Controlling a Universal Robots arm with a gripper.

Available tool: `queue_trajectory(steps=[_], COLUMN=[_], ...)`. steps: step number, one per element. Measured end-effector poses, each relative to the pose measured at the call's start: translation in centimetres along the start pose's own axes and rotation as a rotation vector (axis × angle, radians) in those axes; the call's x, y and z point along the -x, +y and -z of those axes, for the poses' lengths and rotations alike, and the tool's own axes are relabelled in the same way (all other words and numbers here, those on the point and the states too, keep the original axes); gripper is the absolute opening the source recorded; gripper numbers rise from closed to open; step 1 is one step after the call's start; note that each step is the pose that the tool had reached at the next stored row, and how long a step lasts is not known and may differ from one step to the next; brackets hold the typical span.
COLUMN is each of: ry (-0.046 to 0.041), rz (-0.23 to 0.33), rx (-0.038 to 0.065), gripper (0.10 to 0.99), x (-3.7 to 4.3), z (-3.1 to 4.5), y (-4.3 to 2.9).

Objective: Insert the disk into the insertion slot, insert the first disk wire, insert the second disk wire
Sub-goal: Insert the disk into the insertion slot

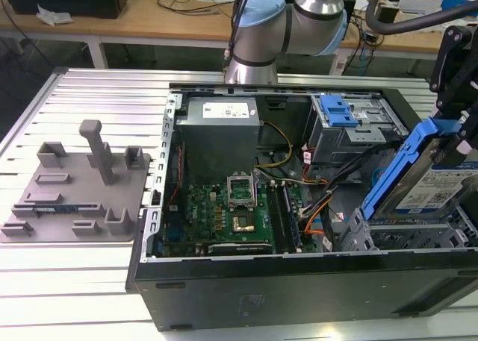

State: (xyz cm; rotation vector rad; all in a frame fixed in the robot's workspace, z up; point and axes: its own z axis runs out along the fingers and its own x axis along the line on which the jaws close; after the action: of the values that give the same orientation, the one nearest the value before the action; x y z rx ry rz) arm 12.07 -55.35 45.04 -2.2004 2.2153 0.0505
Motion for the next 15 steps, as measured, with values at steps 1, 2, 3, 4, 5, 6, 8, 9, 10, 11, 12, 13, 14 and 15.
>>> queue_trajectory(steps=[1,2,3,4,5,6,8,9,10,11,12,13,14,15], ry=[0.0001,0.0001,0.0001,0.0001,0.0001,0.0001,0.0001,0.0001,0.0001,-0.0001,0.0000,0.0001,0.0000,0.0001], rz=[0.000,0.000,0.000,0.000,0.000,0.000,0.000,0.000,0.000,0.000,0.000,0.000,0.000,0.000], rx=[0.000,0.000,0.000,0.000,0.000,0.000,0.000,0.000,0.000,0.000,0.000,0.000,0.000,0.000], gripper=[0.365,0.365,0.365,0.365,0.365,0.365,0.365,0.365,0.365,0.365,0.365,0.365,0.365,0.365], x=[-0.01,-0.02,-0.03,-0.03,-0.03,-0.04,-0.05,-0.05,-0.07,-0.08,-0.10,-0.13,-0.15,-0.18], z=[-0.28,-0.47,-0.68,-0.83,-0.94,-1.05,-1.29,-1.41,-1.55,-1.70,-1.82,-2.05,-2.22,-2.48], y=[0.00,0.00,0.00,-0.01,-0.01,-0.01,-0.01,-0.01,-0.02,-0.01,-0.02,-0.02,-0.02,-0.02])
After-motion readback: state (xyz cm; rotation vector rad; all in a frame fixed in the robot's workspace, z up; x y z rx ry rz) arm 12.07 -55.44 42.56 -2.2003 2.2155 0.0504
